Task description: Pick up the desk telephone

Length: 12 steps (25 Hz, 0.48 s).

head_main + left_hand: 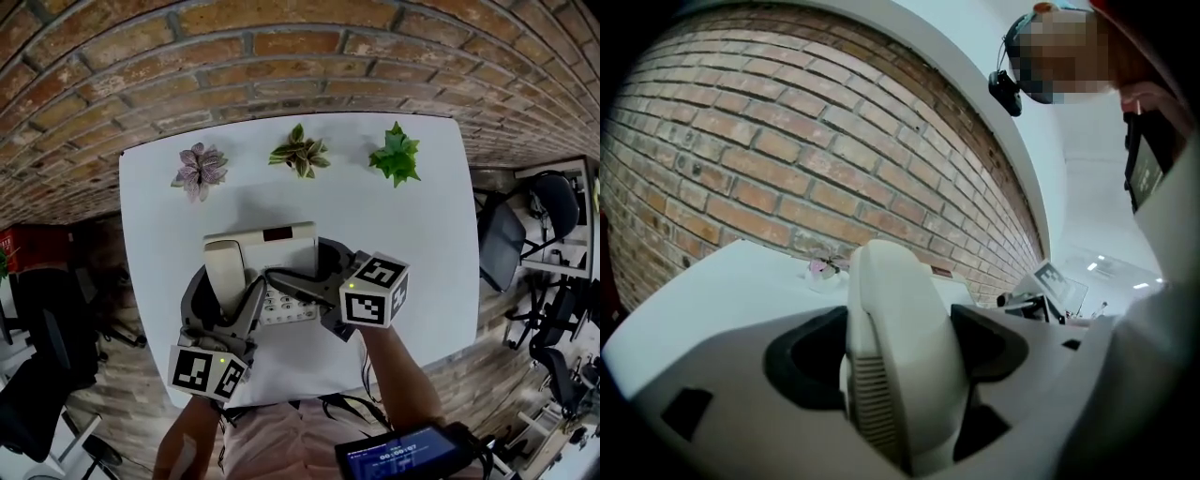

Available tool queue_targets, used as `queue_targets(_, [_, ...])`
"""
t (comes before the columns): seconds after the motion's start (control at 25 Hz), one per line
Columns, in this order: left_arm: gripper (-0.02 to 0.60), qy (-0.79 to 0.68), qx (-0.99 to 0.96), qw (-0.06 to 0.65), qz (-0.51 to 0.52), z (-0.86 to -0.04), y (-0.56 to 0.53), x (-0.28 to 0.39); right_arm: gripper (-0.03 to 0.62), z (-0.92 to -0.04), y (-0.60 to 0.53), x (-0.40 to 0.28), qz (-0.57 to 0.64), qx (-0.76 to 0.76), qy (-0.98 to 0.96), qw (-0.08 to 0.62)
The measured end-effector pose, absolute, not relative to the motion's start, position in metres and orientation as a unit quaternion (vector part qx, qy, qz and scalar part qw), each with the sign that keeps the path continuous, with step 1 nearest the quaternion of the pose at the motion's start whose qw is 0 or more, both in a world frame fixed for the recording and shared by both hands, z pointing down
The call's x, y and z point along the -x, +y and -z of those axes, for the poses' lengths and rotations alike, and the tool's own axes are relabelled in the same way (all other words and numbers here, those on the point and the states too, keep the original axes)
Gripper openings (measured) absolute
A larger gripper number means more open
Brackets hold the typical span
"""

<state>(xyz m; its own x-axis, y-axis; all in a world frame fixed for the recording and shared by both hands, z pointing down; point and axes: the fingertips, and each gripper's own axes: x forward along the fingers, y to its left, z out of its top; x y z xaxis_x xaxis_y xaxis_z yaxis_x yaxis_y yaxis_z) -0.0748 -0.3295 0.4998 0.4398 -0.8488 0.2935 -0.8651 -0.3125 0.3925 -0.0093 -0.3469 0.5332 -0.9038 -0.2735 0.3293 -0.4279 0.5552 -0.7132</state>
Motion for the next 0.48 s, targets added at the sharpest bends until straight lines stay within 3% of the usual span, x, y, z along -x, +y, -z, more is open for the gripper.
queue_targets(0.12, [0.345,-0.525,-0.814,0.246,-0.018,-0.499,-0.328,0.075,0.324,-0.530,-0.344,0.012,-0.415,-0.184,-0.887,0.086])
queue_targets(0.32, [0.414,-0.451,-0.861,0.225,-0.065,-0.500,-0.321,0.065,0.313,-0.530,-0.342,0.011,-0.402,-0.181,-0.894,0.078])
queue_targets(0.48, [0.433,-0.400,-0.866,0.299,-0.035,-0.513,-0.315,0.070,0.310,-0.528,-0.339,0.013,-0.393,-0.173,-0.900,0.077])
